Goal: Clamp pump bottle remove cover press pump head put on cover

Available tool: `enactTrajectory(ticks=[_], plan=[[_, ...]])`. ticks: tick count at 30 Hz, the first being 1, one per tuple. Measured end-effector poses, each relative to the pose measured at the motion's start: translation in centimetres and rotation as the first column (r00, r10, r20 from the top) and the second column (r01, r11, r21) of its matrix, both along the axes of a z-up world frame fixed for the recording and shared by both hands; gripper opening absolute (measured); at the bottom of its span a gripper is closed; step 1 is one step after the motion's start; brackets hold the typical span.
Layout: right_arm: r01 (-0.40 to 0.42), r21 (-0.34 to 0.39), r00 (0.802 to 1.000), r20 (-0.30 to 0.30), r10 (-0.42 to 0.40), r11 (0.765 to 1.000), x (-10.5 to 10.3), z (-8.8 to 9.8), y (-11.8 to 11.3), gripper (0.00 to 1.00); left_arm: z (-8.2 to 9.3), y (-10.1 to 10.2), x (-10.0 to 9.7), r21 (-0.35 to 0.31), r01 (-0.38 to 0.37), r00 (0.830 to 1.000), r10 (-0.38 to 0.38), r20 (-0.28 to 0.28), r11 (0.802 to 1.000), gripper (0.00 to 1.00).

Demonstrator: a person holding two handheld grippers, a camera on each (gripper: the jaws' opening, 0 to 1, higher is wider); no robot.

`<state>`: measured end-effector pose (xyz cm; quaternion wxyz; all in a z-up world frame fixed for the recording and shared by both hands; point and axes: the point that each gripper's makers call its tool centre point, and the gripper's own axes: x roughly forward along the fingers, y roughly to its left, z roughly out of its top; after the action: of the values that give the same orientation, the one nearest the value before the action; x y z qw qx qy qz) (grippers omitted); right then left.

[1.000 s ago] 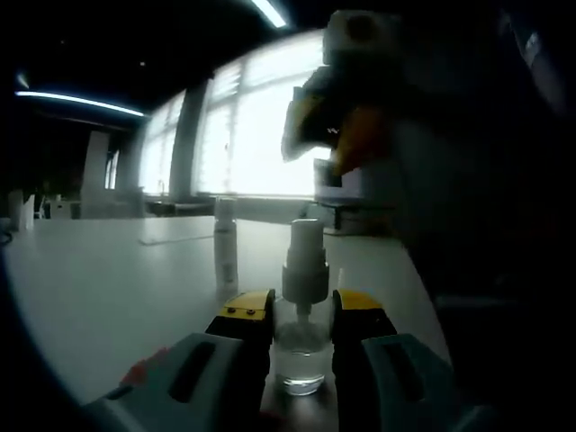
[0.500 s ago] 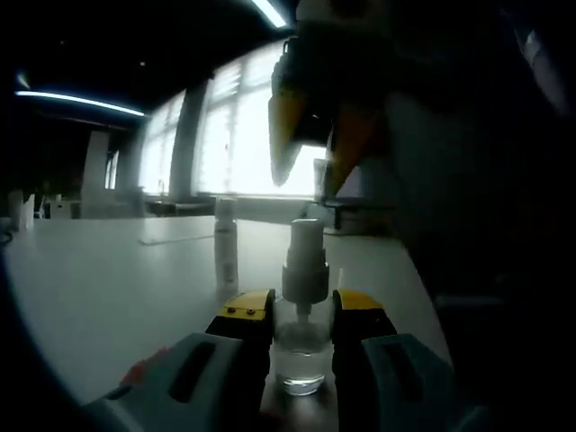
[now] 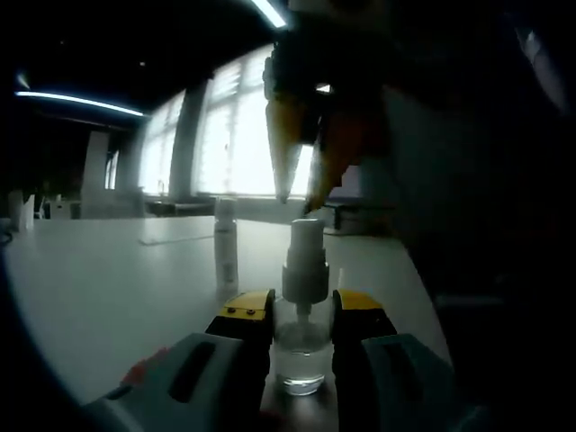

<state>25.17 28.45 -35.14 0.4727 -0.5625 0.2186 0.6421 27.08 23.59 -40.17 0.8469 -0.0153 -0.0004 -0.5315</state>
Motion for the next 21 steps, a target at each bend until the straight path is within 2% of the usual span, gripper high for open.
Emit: enactTrajectory(ticks=[21], plan=[[-0.030, -0.079, 0.999, -0.037, 0.028, 0.996, -0.29, -0.46, -0.24, 0.00, 0.03, -0.05, -0.08, 0.000, 0.004, 1.000, -0.004, 0.000, 1.000, 0.16]])
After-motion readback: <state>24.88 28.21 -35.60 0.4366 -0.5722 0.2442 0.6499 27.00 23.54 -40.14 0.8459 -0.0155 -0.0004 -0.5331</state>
